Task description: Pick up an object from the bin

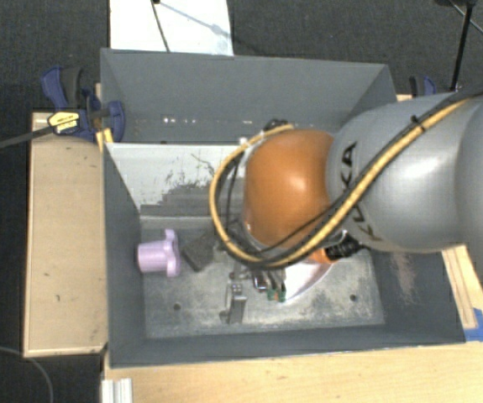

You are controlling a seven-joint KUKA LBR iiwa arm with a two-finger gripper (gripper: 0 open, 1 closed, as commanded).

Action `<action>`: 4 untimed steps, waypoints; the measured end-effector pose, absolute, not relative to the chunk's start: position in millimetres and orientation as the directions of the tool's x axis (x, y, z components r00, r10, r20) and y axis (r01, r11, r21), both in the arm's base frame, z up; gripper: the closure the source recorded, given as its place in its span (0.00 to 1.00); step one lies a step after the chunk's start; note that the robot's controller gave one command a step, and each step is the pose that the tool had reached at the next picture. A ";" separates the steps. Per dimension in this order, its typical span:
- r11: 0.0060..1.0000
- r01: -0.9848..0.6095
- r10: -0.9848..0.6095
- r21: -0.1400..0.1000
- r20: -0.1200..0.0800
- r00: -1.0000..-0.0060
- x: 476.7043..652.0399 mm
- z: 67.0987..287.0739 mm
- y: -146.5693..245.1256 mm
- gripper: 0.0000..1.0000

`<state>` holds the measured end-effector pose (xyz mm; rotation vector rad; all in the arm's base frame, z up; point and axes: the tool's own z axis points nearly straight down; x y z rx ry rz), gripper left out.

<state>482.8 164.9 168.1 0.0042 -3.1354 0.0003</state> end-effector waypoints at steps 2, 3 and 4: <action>1.000 -0.026 -0.026 0.002 -0.011 -1.000 552.0 101.8 110.4 0.00; 0.998 0.063 0.063 0.001 0.000 -0.998 564.7 96.1 92.6 0.00; 0.991 -0.135 -0.135 0.001 -0.004 -0.991 571.6 105.6 127.1 0.00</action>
Offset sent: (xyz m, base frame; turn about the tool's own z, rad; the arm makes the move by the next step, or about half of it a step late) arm 0.0905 -0.0767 -0.0981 -0.0286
